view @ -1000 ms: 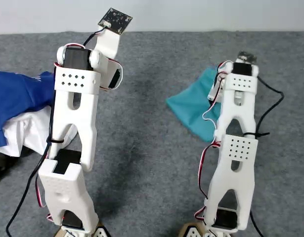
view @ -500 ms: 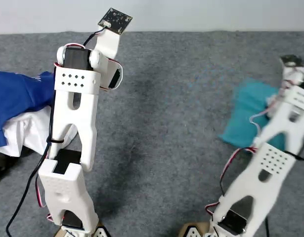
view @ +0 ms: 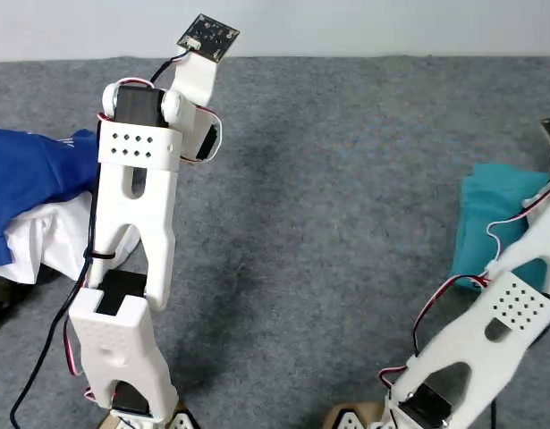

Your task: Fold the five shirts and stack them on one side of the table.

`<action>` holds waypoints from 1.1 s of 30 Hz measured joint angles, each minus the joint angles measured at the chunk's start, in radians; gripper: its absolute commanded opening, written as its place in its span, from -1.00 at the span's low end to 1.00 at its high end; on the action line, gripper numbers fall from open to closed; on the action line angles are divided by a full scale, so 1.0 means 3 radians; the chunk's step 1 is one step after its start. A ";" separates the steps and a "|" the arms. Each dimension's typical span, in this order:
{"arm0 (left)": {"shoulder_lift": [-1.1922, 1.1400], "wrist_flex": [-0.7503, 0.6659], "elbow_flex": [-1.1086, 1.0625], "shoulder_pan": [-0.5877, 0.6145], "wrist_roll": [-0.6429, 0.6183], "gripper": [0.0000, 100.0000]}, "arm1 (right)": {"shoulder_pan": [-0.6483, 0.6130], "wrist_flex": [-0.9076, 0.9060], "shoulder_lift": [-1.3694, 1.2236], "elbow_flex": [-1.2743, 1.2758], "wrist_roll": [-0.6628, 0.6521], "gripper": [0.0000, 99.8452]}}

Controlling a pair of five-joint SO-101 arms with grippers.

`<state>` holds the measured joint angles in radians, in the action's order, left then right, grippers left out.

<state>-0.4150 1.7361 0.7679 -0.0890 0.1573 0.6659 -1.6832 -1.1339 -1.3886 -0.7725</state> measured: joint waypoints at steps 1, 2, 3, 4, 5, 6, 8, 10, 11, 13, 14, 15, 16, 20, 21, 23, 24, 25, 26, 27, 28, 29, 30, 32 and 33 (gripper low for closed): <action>0.0000 0.0000 0.0000 0.0000 0.0000 -0.97 | 0.0000 0.0000 0.0000 0.0000 0.0031 -0.44; 0.0000 0.0000 0.0000 0.0000 0.0000 -0.97 | 0.0000 0.0000 0.0000 -0.0015 0.0092 -0.45; 0.0000 0.0000 0.0000 0.0000 0.0000 -0.97 | 0.0000 -0.0005 0.0000 -0.0072 0.0123 -0.46; 0.0000 0.0000 0.0000 0.0000 0.0000 -0.97 | 0.0000 -0.0026 0.0000 -0.0133 0.0138 -0.47; 0.0000 0.0000 0.0000 0.0000 0.0000 -0.97 | 0.0000 -0.0077 0.0020 -0.0199 0.0143 -0.49; 0.0000 0.0000 0.0000 0.0000 0.0000 -0.97 | 0.0000 -0.0123 0.0036 -0.0276 0.0143 -0.51; 0.0010 0.0000 0.0000 0.0000 0.0000 -0.97 | -0.0010 -0.0230 0.0051 -0.0440 0.0143 -0.60; 0.0036 0.0000 -0.0005 0.0000 0.0000 -0.97 | -0.0020 -0.0240 0.0072 -0.0563 0.0148 -0.72; 0.0066 0.0000 -0.0005 0.0000 0.0000 -0.97 | -0.0020 -0.0240 0.0087 -0.0604 0.0159 -0.80; 0.0143 0.0000 -0.0005 0.0000 0.0000 -0.97 | -0.0020 -0.0240 0.0097 -0.0660 0.0159 -0.98; 0.0184 0.0000 -0.0005 0.0000 0.0000 -0.97 | -0.0020 -0.0240 0.0097 -0.0680 0.0169 -0.99; 0.0230 0.0000 -0.0005 0.0000 0.0000 -0.97 | -0.0020 -0.0240 0.0097 -0.0701 0.0169 -0.95; 0.0271 0.0000 -0.0005 0.0000 0.0000 -0.97 | -0.0020 -0.0240 0.0097 -0.0726 0.0169 -0.95; 0.0440 0.0000 -0.0113 0.0072 0.0000 -0.97 | -0.0020 -0.0245 0.0107 -0.0818 0.0179 -0.98; 0.0496 0.0000 -0.0164 0.0113 0.0000 -0.97 | -0.0020 -0.0245 0.0153 -0.0818 0.0179 -0.98; 0.0614 0.0000 -0.0271 0.0174 0.0000 -0.97 | -0.0020 -0.0245 0.0271 -0.0818 0.0179 -0.98; 0.0685 0.0000 -0.0338 0.0205 0.0000 -0.97 | -0.0020 -0.0245 0.0348 -0.0818 0.0179 -0.98; 0.0757 0.0000 -0.0394 0.0230 0.0000 -0.97 | -0.0020 -0.0245 0.0430 -0.0813 0.0179 -0.98; 0.0829 0.0000 -0.0455 0.0251 0.0000 -0.97 | -0.0020 -0.0245 0.0511 -0.0772 0.0179 -0.98; 0.0905 0.0000 -0.0506 0.0261 0.0000 -0.97 | -0.0020 -0.0245 0.0609 -0.0696 0.0179 -0.98; 0.0992 0.0000 -0.0568 0.0261 0.0000 -0.97 | -0.0020 -0.0245 0.0701 -0.0614 0.0179 -0.98; 0.1074 0.0000 -0.0619 0.0251 0.0000 -0.97 | -0.0020 -0.0245 0.0803 -0.0506 0.0194 -0.98; 0.1156 0.0000 -0.0665 0.0245 0.0000 -0.97 | -0.0020 -0.0245 0.0910 -0.0378 0.0235 -0.98; 0.1314 0.0000 -0.0757 0.0245 0.0000 -0.97 | -0.0020 -0.0245 0.1166 -0.0082 0.0363 -0.98; 0.1386 0.0000 -0.0798 0.0256 0.0000 -0.97 | -0.0020 -0.0245 0.1309 0.0092 0.0419 -0.98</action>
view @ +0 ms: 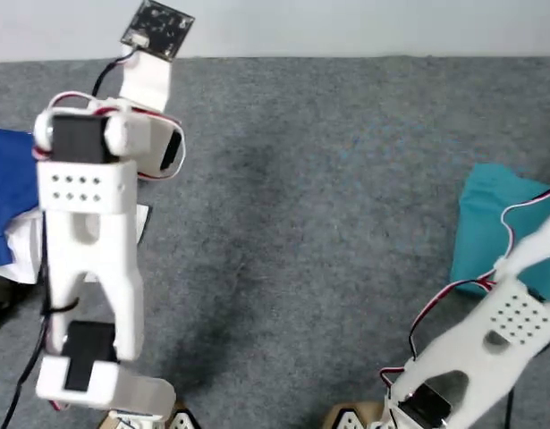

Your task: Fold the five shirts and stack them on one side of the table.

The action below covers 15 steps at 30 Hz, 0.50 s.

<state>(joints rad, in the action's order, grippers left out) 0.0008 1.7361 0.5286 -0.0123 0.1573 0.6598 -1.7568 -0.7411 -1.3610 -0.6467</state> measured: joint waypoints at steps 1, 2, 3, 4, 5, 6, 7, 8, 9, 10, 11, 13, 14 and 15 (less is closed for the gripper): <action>0.0061 0.0000 -0.0041 0.0031 0.0000 -0.97 | 0.0000 0.0000 0.0148 0.0189 0.0051 -0.98; 0.0118 0.0000 -0.0082 0.0066 0.0000 -0.97 | 0.0000 0.0000 0.0307 0.0378 0.0087 -0.98; 0.0164 0.0000 -0.0123 0.0107 0.0000 -0.96 | -0.0005 0.0000 0.0476 0.0598 0.0128 -0.98; 0.0210 0.0000 -0.0164 0.0164 0.0000 -0.96 | -0.0015 0.0000 0.0644 0.0823 0.0169 -0.98; 0.0245 0.0000 -0.0210 0.0220 0.0000 -0.96 | -0.0041 0.0000 0.0818 0.1069 0.0220 -0.98; 0.0271 0.0000 -0.0261 0.0271 0.0000 -0.96 | -0.0066 0.0000 0.0987 0.1325 0.0276 -0.98; 0.0297 0.0000 -0.0307 0.0332 0.0000 -0.96 | -0.0097 0.0000 0.1161 0.1596 0.0332 -0.98; 0.0312 0.0000 -0.0348 0.0394 0.0000 -0.96 | -0.0113 0.0000 0.1335 0.1846 0.0384 -0.98; 0.0322 0.0000 -0.0373 0.0465 0.0000 -0.96 | -0.0133 0.0000 0.1504 0.2097 0.0430 -0.98; 0.0322 0.0000 -0.0399 0.0542 0.0000 -0.95 | -0.0148 0.0000 0.1662 0.2337 0.0471 -0.98; 0.0322 0.0000 -0.0425 0.0619 0.0000 -0.92 | -0.0164 0.0000 0.1826 0.2562 0.0511 -0.98; 0.0322 0.0000 -0.0460 0.0757 0.0000 -0.81 | -0.0184 0.0000 0.2123 0.2982 0.0573 -0.98; 0.0322 0.0000 -0.0481 0.0818 0.0000 -0.75 | -0.0189 0.0000 0.2271 0.3166 0.0593 -0.98; 0.0312 0.0000 -0.0496 0.0880 0.0000 -0.70 | -0.0189 0.0000 0.2404 0.3340 0.0609 -0.98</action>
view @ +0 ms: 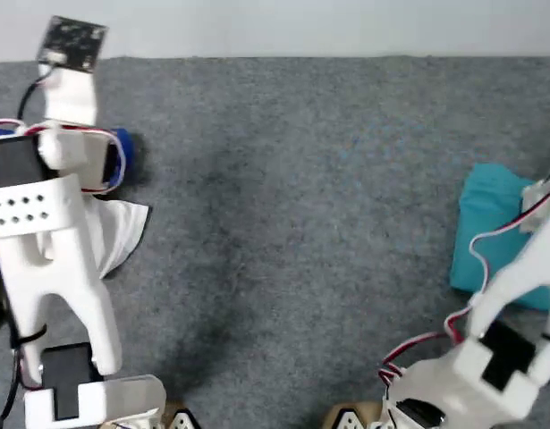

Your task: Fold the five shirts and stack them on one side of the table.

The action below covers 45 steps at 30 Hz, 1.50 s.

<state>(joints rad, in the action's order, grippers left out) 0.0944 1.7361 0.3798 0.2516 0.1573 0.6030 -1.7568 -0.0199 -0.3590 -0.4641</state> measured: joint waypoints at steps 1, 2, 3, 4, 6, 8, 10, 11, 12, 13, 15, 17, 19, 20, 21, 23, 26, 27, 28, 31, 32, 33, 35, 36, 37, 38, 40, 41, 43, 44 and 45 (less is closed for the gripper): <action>-0.0031 0.0000 -0.0010 0.0066 0.0000 -0.65 | -0.0010 0.0000 0.0133 0.0169 0.0005 -0.98; -0.0077 0.0000 -0.0031 0.0128 0.0000 -0.62 | -0.0010 0.0000 0.0251 0.0322 0.0010 -0.98; -0.0133 0.0000 -0.0036 0.0199 0.0000 -0.61 | -0.0010 0.0000 0.0368 0.0476 0.0010 -0.98; -0.0189 0.0000 -0.0036 0.0266 0.0005 -0.60 | -0.0010 0.0000 0.0476 0.0629 0.0010 -0.98; -0.0292 0.0000 -0.0036 0.0394 0.0128 -0.60 | -0.0010 0.0000 0.0660 0.0885 0.0010 -0.98; -0.0368 -0.0015 -0.0036 0.0486 0.0332 -0.60 | -0.0010 0.0000 0.0818 0.1125 0.0010 -0.98; -0.0394 -0.0164 -0.0036 0.0593 0.0476 -0.60 | -0.0010 0.0000 0.0951 0.1325 0.0010 -0.98; -0.0394 -0.0276 -0.0036 0.0655 0.0532 -0.60 | -0.0010 0.0000 0.1002 0.1412 0.0010 -0.98; -0.0404 -0.0394 -0.0036 0.0716 0.0578 -0.60 | -0.0010 0.0000 0.1054 0.1493 0.0010 -0.98; -0.0419 -0.0517 -0.0036 0.0762 0.0634 -0.60 | -0.0010 0.0000 0.1095 0.1575 0.0010 -0.98; -0.0430 -0.0752 -0.0056 0.0829 0.0783 -0.59 | -0.0010 0.0000 0.1161 0.1713 0.0010 -0.98; -0.0450 -0.0936 -0.0066 0.0849 0.0936 -0.59 | -0.0010 0.0000 0.1212 0.1816 0.0010 -0.98; -0.0522 -0.1084 -0.0107 0.0854 0.1069 -0.59 | -0.0010 0.0000 0.1233 0.1877 0.0010 -0.98; -0.0583 -0.1130 -0.0118 0.0854 0.1135 -0.59 | -0.0010 0.0000 0.1238 0.1897 0.0010 -0.98; -0.0670 -0.1161 -0.0118 0.0854 0.1197 -0.60 | -0.0010 0.0000 0.1238 0.1908 0.0010 -0.98; -0.0869 -0.1197 -0.0118 0.0854 0.1284 -0.61 | -0.0010 0.0000 0.1238 0.1913 0.0020 -0.98; -0.1217 -0.1304 -0.0118 0.0854 0.1345 -0.76 | -0.0010 0.0000 0.1238 0.1913 0.0020 -0.98; -0.1320 -0.1350 -0.0118 0.0854 0.1345 -0.86 | -0.0010 0.0000 0.1238 0.1913 0.0020 -0.98; -0.1381 -0.1412 -0.0118 0.0854 0.1345 -0.97 | -0.0010 0.0000 0.1238 0.1913 0.0020 -0.98; -0.1401 -0.1447 -0.0066 0.0839 0.1355 -0.98 | -0.0010 0.0000 0.1248 0.1913 0.0020 -0.98; -0.1401 -0.1447 -0.0010 0.0823 0.1355 -0.98 | -0.0010 0.0000 0.1248 0.1913 0.0020 -0.98; -0.1396 -0.1447 0.0051 0.0803 0.1355 -0.98 | -0.0010 0.0000 0.1248 0.1913 0.0020 -0.98; -0.1381 -0.1422 0.0184 0.0747 0.1355 -0.98 | -0.0010 0.0000 0.1279 0.1913 0.0020 -0.98; -0.1340 -0.1406 0.0245 0.0716 0.1360 -0.98 | -0.0010 0.0000 0.1309 0.1913 0.0020 -0.98; -0.1289 -0.1386 0.0297 0.0680 0.1360 -0.98 | -0.0010 0.0000 0.1345 0.1913 0.0020 -0.98; -0.1227 -0.1376 0.0353 0.0644 0.1366 -0.98 | -0.0010 0.0000 0.1371 0.1913 0.0020 -0.98; -0.1095 -0.1360 0.0450 0.0568 0.1360 -0.98 | -0.0010 0.0000 0.1427 0.1913 0.0020 -0.98; -0.1033 -0.1360 0.0486 0.0532 0.1330 -0.98 | -0.0010 0.0000 0.1453 0.1913 0.0020 -0.98; -0.0931 -0.1355 0.0542 0.0455 0.1181 -0.98 | -0.0010 0.0000 0.1509 0.1913 0.0020 -0.98; -0.0890 -0.1355 0.0573 0.0414 0.1084 -0.98 | -0.0010 0.0000 0.1534 0.1913 0.0020 -0.98; -0.0844 -0.1355 0.0598 0.0368 0.0992 -0.98 | -0.0010 0.0000 0.1560 0.1913 0.0020 -0.98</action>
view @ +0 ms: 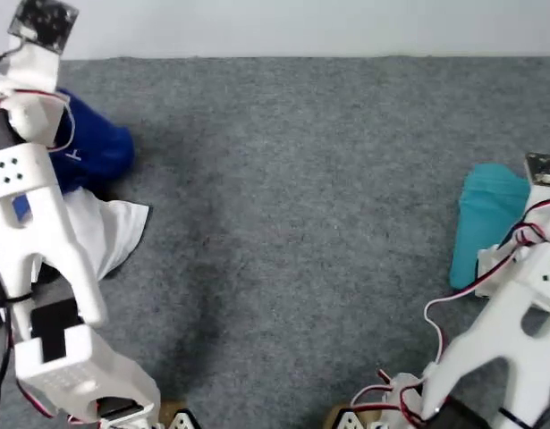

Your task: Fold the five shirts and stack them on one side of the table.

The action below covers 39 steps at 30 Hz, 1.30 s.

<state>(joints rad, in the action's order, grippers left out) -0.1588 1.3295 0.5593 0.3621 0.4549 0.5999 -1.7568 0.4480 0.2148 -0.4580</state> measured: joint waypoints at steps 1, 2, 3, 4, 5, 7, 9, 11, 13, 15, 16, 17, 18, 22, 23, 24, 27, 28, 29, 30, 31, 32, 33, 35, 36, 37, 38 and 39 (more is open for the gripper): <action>0.0041 0.0000 0.0026 -0.0061 -0.0097 -0.98 | 0.0000 0.0000 0.0026 0.0000 0.0000 -0.98; 0.0077 0.0000 0.0056 -0.0133 -0.0189 -0.98 | 0.0000 0.0000 0.0046 0.0000 0.0000 -0.98; 0.0118 0.0000 0.0087 -0.0225 -0.0276 -0.98 | 0.0000 0.0000 0.0061 0.0000 0.0000 -0.98; 0.0159 0.0000 0.0118 -0.0322 -0.0348 -0.97 | 0.0000 0.0000 0.0072 0.0000 0.0000 -0.98; 0.0189 0.0000 0.0153 -0.0435 -0.0414 -0.97 | 0.0000 0.0000 0.0082 0.0000 0.0000 -0.98; 0.0276 0.0000 0.0225 -0.0680 -0.0527 -0.97 | 0.0000 0.0000 0.0087 0.0000 0.0000 -0.98; 0.0363 0.0000 0.0281 -0.0951 -0.0629 -0.97 | 0.0000 0.0000 0.0087 0.0000 0.0000 -0.98; 0.0450 0.0000 0.0317 -0.1238 -0.0680 -0.97 | 0.0000 0.0000 0.0087 0.0000 0.0000 -0.98; 0.0511 0.0000 0.0322 -0.1550 -0.0701 -0.97 | 0.0000 0.0000 0.0087 0.0000 0.0000 -0.98; 0.0542 0.0010 0.0322 -0.1872 -0.0711 -0.97 | 0.0000 0.0000 0.0087 0.0000 0.0000 -0.98; 0.0547 0.0041 0.0322 -0.2030 -0.0716 -0.97 | 0.0000 0.0000 0.0087 0.0000 0.0000 -0.98; 0.0547 0.0082 0.0322 -0.2194 -0.0716 -0.97 | 0.0000 0.0000 0.0087 0.0000 0.0000 -0.98; 0.0547 0.0138 0.0322 -0.2337 -0.0721 -0.97 | 0.0000 0.0000 0.0087 0.0000 0.0000 -0.98; 0.0547 0.0491 0.0322 -0.2726 -0.0721 -0.97 | 0.0000 0.0000 0.0087 0.0000 0.0000 -0.98; 0.0547 0.0593 0.0302 -0.2752 -0.0721 -0.97 | 0.0000 0.0000 0.0087 0.0000 0.0000 -0.98; 0.0547 0.0696 0.0240 -0.2762 -0.0721 -0.97 | 0.0000 0.0000 0.0087 0.0000 0.0000 -0.98; 0.0440 0.0977 -0.0061 -0.2690 -0.0655 -0.97 | 0.0000 0.0000 0.0087 0.0000 0.0000 -0.98; 0.0384 0.1043 -0.0199 -0.2649 -0.0598 -0.97 | 0.0000 0.0000 0.0087 0.0000 0.0000 -0.98; 0.0348 0.1084 -0.0358 -0.2593 -0.0542 -0.97 | 0.0000 0.0000 0.0087 0.0000 0.0000 -0.98; 0.0322 0.1100 -0.0527 -0.2516 -0.0486 -0.97 | 0.0000 0.0000 0.0087 0.0000 0.0000 -0.98; 0.0302 0.1105 -0.0685 -0.2435 -0.0435 -0.97 | 0.0000 0.0000 0.0087 0.0000 0.0000 -0.98; 0.0271 0.1105 -0.0829 -0.2348 -0.0373 -0.97 | 0.0000 0.0000 0.0087 0.0000 0.0000 -0.98; 0.0261 0.1105 -0.0972 -0.2256 -0.0307 -0.97 | 0.0000 0.0000 0.0087 0.0000 0.0000 -0.98; 0.0235 0.1105 -0.1238 -0.2097 -0.0169 -0.97 | 0.0000 0.0000 0.0087 0.0000 0.0000 -0.98; 0.0235 0.1105 -0.1371 -0.2036 -0.0097 -0.97 | 0.0000 0.0000 0.0087 0.0000 0.0000 -0.98; 0.0235 0.1100 -0.1493 -0.1979 -0.0026 -0.97 | 0.0000 0.0000 0.0087 0.0000 0.0000 -0.98; 0.0235 0.1079 -0.1601 -0.1928 0.0020 -0.97 | -0.0010 0.0000 0.0087 0.0000 0.0000 -0.98; 0.0235 0.1064 -0.1688 -0.1882 0.0056 -0.97 | -0.0031 0.0000 0.0087 0.0000 0.0000 -0.98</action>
<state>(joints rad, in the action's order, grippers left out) -0.0882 1.6487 0.0529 -0.2025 0.4718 0.5907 -1.7568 0.4741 0.2148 -0.4580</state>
